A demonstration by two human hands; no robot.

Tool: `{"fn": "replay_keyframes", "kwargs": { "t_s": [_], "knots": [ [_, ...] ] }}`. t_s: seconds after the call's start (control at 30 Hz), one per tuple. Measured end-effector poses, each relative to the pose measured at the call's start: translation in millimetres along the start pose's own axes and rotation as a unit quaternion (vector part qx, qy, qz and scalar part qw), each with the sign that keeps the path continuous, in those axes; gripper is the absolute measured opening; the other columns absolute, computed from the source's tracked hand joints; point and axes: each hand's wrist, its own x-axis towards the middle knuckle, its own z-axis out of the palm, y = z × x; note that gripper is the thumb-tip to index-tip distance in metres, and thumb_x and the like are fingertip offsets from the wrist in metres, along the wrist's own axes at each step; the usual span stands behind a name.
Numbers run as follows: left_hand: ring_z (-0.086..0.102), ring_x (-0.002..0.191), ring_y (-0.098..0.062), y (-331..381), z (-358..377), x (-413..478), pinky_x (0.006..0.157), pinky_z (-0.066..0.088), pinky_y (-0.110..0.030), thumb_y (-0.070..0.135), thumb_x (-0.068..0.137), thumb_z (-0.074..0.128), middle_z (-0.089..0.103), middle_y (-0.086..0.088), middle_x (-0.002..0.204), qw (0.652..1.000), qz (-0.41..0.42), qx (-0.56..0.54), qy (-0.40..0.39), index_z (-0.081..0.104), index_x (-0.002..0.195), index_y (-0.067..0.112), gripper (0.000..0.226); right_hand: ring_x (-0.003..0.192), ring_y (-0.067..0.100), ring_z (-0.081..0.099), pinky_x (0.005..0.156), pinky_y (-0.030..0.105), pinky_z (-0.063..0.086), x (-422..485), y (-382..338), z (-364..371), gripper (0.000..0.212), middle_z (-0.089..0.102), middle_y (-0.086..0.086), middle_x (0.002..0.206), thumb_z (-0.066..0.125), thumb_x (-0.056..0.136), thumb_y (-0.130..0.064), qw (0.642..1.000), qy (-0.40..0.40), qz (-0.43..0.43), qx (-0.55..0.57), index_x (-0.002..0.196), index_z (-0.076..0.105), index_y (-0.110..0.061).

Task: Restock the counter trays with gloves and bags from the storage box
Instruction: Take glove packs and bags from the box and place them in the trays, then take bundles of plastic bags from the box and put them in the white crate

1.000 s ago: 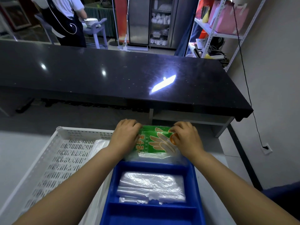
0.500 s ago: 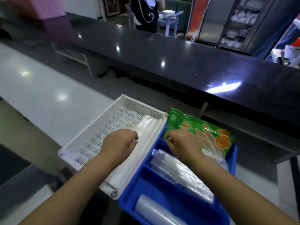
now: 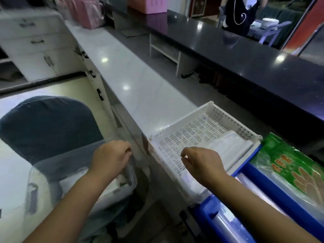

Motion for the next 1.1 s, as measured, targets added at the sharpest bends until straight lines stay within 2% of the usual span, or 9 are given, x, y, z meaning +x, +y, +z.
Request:
{"fn": "replay_keyframes", "kwargs": {
  "t_s": [0.1,0.17,0.23,0.4,0.5,0.77,0.9,1.0,1.1],
  "knots": [
    [0.062,0.078,-0.026,-55,-9,-8,0.057,0.047,-0.034,0.016,0.081,0.063,0.069,0.0,0.079,0.998,-0.055,-0.014,-0.002,0.068,0.077,0.021,0.008,0.075,0.019,0.065,0.059,0.024,0.045,27,-43,13,0.019,0.07,-0.005,0.083,0.046,0.089,-0.03,1.0,-0.008,-0.023,0.01,0.092,0.064,-0.026],
    [0.062,0.079,-0.028,-94,-16,-14,0.059,0.05,-0.036,0.014,0.081,0.063,0.07,-0.002,0.08,0.996,-0.083,-0.019,-0.008,0.069,0.077,0.019,0.009,0.076,0.02,0.065,0.064,0.033,0.053,46,-78,23,0.02,0.07,-0.003,0.084,0.046,0.09,-0.031,0.999,-0.016,-0.032,0.03,0.093,0.065,-0.025],
    [0.062,0.081,-0.028,-134,-21,-21,0.061,0.049,-0.036,0.014,0.08,0.063,0.071,-0.002,0.082,0.994,-0.103,-0.026,-0.01,0.069,0.079,0.018,0.008,0.074,0.021,0.064,0.063,0.036,0.052,64,-113,36,0.022,0.069,-0.001,0.083,0.045,0.09,-0.032,0.999,-0.021,-0.036,0.02,0.088,0.064,-0.022],
    [0.062,0.083,-0.021,-233,-13,-35,0.059,0.037,-0.028,0.019,0.081,0.062,0.071,0.002,0.085,0.989,-0.136,-0.035,-0.044,0.069,0.081,0.02,0.007,0.073,0.016,0.063,0.065,0.036,0.054,107,-180,85,0.031,0.065,-0.003,0.083,0.037,0.091,-0.039,0.995,-0.083,-0.037,0.03,0.089,0.062,-0.021],
    [0.061,0.083,-0.018,-283,-5,-44,0.056,0.033,-0.026,0.024,0.083,0.061,0.07,0.005,0.087,0.984,-0.158,-0.037,-0.076,0.068,0.083,0.024,0.007,0.074,0.018,0.061,0.067,0.035,0.052,124,-206,126,0.025,0.065,-0.001,0.085,0.042,0.092,-0.035,0.992,-0.124,-0.018,0.021,0.09,0.061,-0.019],
    [0.058,0.074,-0.015,-358,19,-80,0.055,0.034,-0.024,0.022,0.081,0.064,0.069,0.006,0.086,0.959,-0.239,-0.084,-0.125,0.068,0.086,0.026,0.008,0.061,0.031,0.059,0.048,0.029,0.03,145,-242,230,0.018,0.066,0.012,0.068,0.058,0.083,-0.02,0.97,-0.233,0.068,0.033,0.067,0.057,-0.015],
    [0.052,0.068,-0.009,-375,47,-101,0.05,0.031,-0.022,0.021,0.082,0.061,0.066,0.012,0.08,0.946,-0.265,-0.1,-0.157,0.067,0.083,0.028,0.009,0.076,0.028,0.063,0.057,0.027,0.036,155,-238,296,0.015,0.071,0.011,0.084,0.057,0.086,-0.019,0.926,-0.31,0.172,0.134,0.084,0.067,-0.008],
    [0.053,0.066,-0.01,-377,71,-115,0.048,0.03,-0.023,0.018,0.081,0.061,0.062,0.012,0.073,0.936,-0.285,-0.106,-0.175,0.065,0.077,0.026,0.01,0.075,0.022,0.057,0.061,0.025,0.037,160,-234,352,0.008,0.067,0.008,0.08,0.057,0.085,-0.01,0.872,-0.355,0.256,0.218,0.086,0.065,-0.009],
    [0.058,0.065,-0.015,-376,94,-123,0.051,0.036,-0.024,0.014,0.078,0.067,0.066,0.006,0.07,0.935,-0.297,-0.099,-0.167,0.067,0.075,0.024,0.01,0.086,0.027,0.058,0.073,0.028,0.044,167,-230,408,0.025,0.065,0.018,0.099,0.056,0.084,0.0,0.829,-0.368,0.339,0.249,0.108,0.061,0.002]
  ]
}}
